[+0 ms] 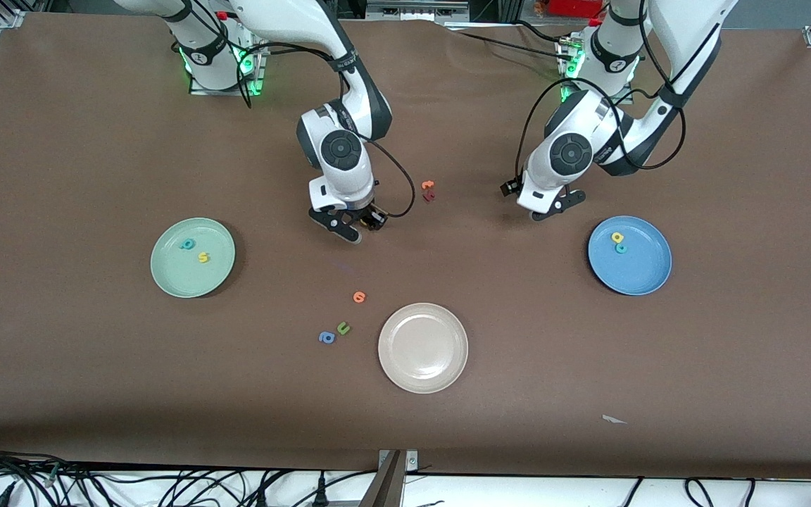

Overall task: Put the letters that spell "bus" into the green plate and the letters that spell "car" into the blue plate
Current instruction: 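Pick the u with the right gripper while the left gripper picks teal piece, then drop the u on the green plate while the left gripper drops its letter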

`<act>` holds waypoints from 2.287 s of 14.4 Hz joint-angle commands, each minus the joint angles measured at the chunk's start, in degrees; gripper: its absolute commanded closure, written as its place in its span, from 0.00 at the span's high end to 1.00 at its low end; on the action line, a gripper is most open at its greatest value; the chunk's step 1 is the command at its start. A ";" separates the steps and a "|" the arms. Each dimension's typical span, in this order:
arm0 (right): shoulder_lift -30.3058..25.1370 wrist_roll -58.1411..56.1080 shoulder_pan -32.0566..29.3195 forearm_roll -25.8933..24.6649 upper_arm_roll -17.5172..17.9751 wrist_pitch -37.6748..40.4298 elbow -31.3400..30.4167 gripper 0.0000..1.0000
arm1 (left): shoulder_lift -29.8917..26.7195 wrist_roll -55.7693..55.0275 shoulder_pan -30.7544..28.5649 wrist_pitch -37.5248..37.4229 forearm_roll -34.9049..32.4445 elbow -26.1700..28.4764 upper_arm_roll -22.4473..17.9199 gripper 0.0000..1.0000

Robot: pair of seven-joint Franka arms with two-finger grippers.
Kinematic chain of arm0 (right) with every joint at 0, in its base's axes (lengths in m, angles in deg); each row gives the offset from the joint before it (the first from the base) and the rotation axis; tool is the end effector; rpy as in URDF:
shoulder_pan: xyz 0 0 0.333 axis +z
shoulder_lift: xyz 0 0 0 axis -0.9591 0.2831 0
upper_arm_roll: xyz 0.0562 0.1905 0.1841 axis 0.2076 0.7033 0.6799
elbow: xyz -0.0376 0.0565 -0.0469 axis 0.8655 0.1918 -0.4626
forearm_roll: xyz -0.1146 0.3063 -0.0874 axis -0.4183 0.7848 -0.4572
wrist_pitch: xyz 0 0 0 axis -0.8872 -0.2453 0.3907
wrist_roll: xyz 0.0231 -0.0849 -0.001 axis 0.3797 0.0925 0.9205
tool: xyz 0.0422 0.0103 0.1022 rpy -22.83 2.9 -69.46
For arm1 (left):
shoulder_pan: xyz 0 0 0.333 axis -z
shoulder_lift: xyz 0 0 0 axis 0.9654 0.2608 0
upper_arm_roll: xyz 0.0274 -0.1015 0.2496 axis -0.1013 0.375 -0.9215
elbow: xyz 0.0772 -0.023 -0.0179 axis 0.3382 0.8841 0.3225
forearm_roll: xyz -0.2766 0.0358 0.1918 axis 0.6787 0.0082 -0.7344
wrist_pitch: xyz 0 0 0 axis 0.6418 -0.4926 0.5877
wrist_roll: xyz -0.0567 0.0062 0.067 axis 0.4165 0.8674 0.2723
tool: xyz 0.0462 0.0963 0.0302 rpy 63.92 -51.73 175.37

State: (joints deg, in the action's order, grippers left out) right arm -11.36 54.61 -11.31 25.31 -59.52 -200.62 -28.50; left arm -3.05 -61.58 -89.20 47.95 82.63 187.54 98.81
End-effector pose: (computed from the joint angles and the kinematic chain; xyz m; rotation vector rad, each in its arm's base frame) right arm 0.4173 0.3804 0.1837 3.0204 -0.8369 -0.0269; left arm 0.3766 -0.2209 0.2015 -2.9480 -0.6844 0.4982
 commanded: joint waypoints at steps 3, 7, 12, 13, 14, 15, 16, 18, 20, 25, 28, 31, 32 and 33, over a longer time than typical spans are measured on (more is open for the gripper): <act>0.67 0.41 1.12 1.16 -0.08 -1.20 -0.85 0.47 | -2.23 -0.68 -0.10 13.08 0.27 7.08 -0.13 0.74; 0.76 0.41 1.38 1.16 -0.08 -1.20 -0.85 0.43 | -1.61 -0.76 -0.10 13.28 0.18 7.27 -0.31 0.73; 0.76 -0.29 1.38 1.07 -0.08 -0.77 -0.76 0.19 | -0.73 -0.77 -0.62 16.61 0.01 7.35 -0.66 0.67; 0.59 -0.73 1.38 1.07 -0.16 -0.59 -0.76 0.17 | -0.64 -0.77 -0.63 17.05 0.01 7.62 -0.66 0.67; 0.32 -0.82 1.38 1.07 -0.17 -0.59 -0.68 0.16 | -0.38 -0.68 -0.63 17.23 0.01 7.70 -0.75 0.67; 0.06 -0.91 1.38 1.07 -0.25 -0.50 -0.59 0.16 | -0.03 -0.59 -0.63 17.23 -0.25 7.71 -0.83 0.67; -0.46 -1.00 1.38 1.07 -0.43 0.11 -0.41 0.16 | 0.06 -0.68 -0.71 17.23 -1.65 7.71 -1.09 0.67; -2.30 -2.83 1.21 0.90 -2.17 4.22 0.03 0.16 | 1.20 -0.68 -0.80 17.23 -2.89 7.71 -1.97 0.67; -5.20 -8.62 1.21 0.90 -5.51 9.93 0.12 0.16 | 1.47 -0.76 -0.80 17.23 -2.89 7.71 -2.06 0.67; -9.17 -27.50 1.21 0.99 -17.10 22.51 -0.06 0.16 | 1.64 -1.03 -0.71 17.76 -2.89 7.62 -2.06 0.56; -9.26 -41.46 0.95 1.07 -24.66 24.90 -1.55 0.16 | 1.82 -1.12 -0.63 17.67 -2.89 7.62 -2.06 0.47; -8.03 -55.62 -4.30 1.07 -28.12 24.37 -2.43 0.16 | 2.17 -1.47 -0.36 17.67 -2.89 7.62 -2.06 0.44; -7.59 -59.76 -7.03 1.16 -28.11 24.11 -2.43 0.16 | 2.26 -1.47 -0.36 17.67 -2.89 7.62 -2.06 0.42; -7.07 -63.19 -10.01 1.86 -27.85 24.02 -2.43 0.16 | 2.43 -1.47 -0.28 17.67 -2.89 7.62 -2.06 0.41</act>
State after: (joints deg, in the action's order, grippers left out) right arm -19.43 -0.79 -16.42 25.33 -87.64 -176.27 -30.80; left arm -1.18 -61.76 -89.57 64.77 81.58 194.84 96.74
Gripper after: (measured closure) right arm 0.731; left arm 0.551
